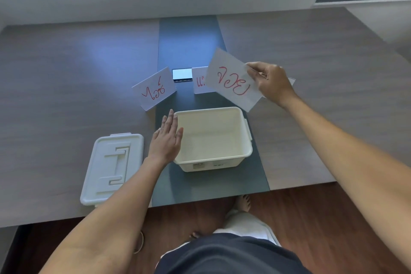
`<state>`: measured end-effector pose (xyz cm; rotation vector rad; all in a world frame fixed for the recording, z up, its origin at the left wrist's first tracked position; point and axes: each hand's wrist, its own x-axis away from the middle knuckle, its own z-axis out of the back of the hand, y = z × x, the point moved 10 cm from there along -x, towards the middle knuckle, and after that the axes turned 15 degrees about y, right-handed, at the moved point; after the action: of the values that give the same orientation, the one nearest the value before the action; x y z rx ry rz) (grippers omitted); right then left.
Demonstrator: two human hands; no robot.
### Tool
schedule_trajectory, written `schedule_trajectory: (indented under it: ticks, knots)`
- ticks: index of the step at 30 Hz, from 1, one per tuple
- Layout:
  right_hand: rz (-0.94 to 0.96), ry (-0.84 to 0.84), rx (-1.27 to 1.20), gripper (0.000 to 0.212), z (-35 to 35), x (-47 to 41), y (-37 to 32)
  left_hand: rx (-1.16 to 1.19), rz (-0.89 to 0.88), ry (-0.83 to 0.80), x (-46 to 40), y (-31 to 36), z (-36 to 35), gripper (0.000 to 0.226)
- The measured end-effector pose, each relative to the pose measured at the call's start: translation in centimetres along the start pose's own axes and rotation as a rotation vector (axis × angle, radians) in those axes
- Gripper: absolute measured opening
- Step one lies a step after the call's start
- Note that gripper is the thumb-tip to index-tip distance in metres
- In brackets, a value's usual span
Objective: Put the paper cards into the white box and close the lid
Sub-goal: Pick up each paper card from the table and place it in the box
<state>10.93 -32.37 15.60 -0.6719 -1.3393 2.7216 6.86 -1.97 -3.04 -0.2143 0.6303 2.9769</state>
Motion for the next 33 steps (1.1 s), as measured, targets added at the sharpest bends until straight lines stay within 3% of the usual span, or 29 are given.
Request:
schedule_trajectory:
  ticks: [8, 14, 24, 33]
  knots:
    - [-0.077, -0.197, -0.106, 0.026, -3.8, 3.5, -0.2, 0.014, -0.004, 0.013, 0.0, 0.0, -0.2, 0.058]
    - [-0.021, -0.369, -0.033, 0.027, -7.1, 7.1, 0.9, -0.005, -0.018, 0.023, 0.0, -0.2, -0.4, 0.058]
    - [-0.113, -0.720, 0.115, 0.027, -12.1, 13.6, 5.3, -0.045, -0.037, 0.061, -0.1, -0.1, -0.3, 0.057]
    - [-0.159, -0.922, 0.172, 0.033, -14.5, 16.5, 6.7, -0.087, -0.053, 0.077, 0.1, 0.0, -0.3, 0.062]
